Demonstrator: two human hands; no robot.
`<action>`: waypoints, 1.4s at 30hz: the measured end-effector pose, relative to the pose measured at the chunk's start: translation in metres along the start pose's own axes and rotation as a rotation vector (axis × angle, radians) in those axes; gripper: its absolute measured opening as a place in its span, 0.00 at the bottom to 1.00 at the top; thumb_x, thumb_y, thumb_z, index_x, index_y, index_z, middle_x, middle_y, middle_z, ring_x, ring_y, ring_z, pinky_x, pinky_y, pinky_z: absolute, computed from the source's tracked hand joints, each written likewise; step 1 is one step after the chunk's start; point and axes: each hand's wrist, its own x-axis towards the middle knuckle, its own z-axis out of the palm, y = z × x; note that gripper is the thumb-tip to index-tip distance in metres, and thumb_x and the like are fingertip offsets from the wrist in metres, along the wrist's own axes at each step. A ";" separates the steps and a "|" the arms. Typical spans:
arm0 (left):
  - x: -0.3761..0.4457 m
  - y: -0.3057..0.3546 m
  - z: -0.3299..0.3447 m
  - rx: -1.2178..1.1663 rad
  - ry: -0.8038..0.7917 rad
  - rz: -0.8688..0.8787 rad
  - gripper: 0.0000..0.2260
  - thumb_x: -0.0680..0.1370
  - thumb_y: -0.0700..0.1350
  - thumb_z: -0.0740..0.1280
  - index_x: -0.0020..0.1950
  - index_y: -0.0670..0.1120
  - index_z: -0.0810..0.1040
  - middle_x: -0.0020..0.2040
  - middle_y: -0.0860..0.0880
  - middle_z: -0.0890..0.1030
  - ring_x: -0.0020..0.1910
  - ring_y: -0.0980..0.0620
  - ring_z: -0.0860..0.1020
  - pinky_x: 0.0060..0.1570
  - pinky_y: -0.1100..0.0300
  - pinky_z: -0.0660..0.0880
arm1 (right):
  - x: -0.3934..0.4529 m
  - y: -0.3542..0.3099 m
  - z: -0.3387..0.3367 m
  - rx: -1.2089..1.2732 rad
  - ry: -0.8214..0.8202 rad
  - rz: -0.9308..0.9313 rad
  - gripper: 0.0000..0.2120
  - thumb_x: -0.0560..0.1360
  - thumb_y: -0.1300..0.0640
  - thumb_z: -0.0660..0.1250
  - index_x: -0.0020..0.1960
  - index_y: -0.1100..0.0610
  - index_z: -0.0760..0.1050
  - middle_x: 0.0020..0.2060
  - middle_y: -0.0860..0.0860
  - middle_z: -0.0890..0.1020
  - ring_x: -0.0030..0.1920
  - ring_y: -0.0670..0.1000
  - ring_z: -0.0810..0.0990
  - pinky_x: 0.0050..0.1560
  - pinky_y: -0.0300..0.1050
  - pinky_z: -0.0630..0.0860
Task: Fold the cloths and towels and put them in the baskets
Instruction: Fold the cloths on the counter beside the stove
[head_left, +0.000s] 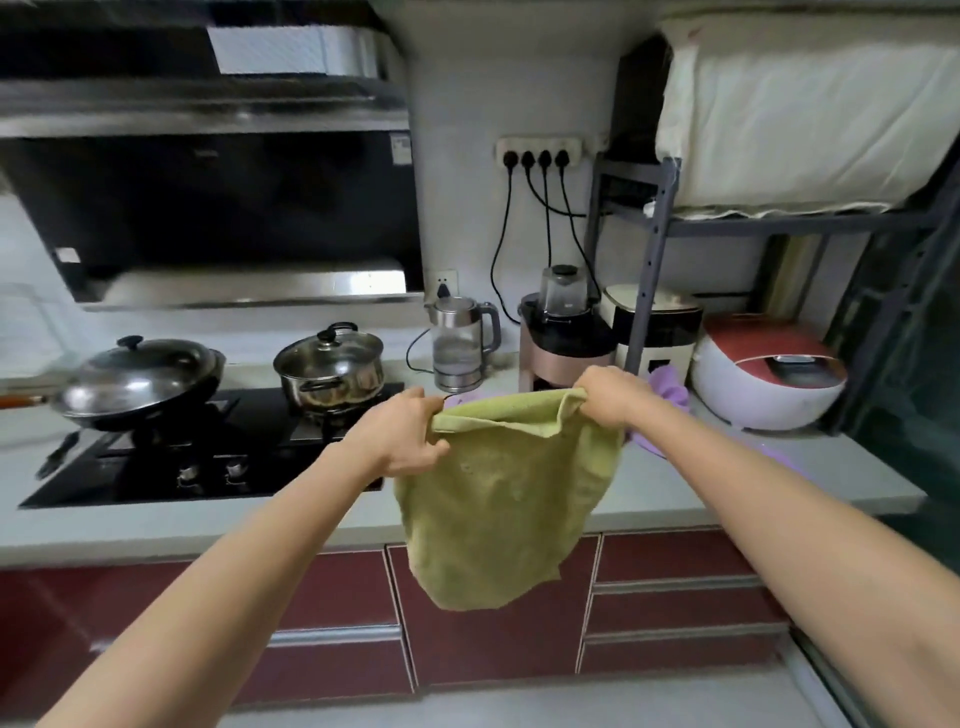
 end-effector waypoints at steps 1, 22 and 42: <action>0.005 -0.007 -0.003 0.101 -0.037 0.007 0.10 0.71 0.53 0.67 0.45 0.51 0.69 0.45 0.49 0.70 0.44 0.48 0.73 0.43 0.55 0.72 | 0.010 -0.002 -0.002 0.051 -0.041 -0.003 0.08 0.73 0.62 0.59 0.39 0.55 0.74 0.39 0.53 0.77 0.45 0.57 0.77 0.41 0.44 0.67; 0.238 -0.198 -0.040 0.636 0.246 -0.100 0.11 0.79 0.36 0.57 0.60 0.43 0.73 0.58 0.45 0.73 0.58 0.45 0.72 0.40 0.56 0.67 | 0.269 -0.106 0.016 -0.013 0.487 0.066 0.17 0.72 0.72 0.61 0.59 0.62 0.69 0.58 0.59 0.72 0.60 0.58 0.68 0.51 0.50 0.70; 0.395 -0.270 -0.003 0.562 0.298 -0.337 0.11 0.79 0.36 0.55 0.60 0.44 0.69 0.58 0.45 0.70 0.56 0.46 0.72 0.33 0.58 0.64 | 0.468 -0.091 0.035 -0.022 0.466 -0.142 0.13 0.74 0.64 0.63 0.59 0.61 0.68 0.57 0.56 0.71 0.58 0.56 0.68 0.54 0.48 0.67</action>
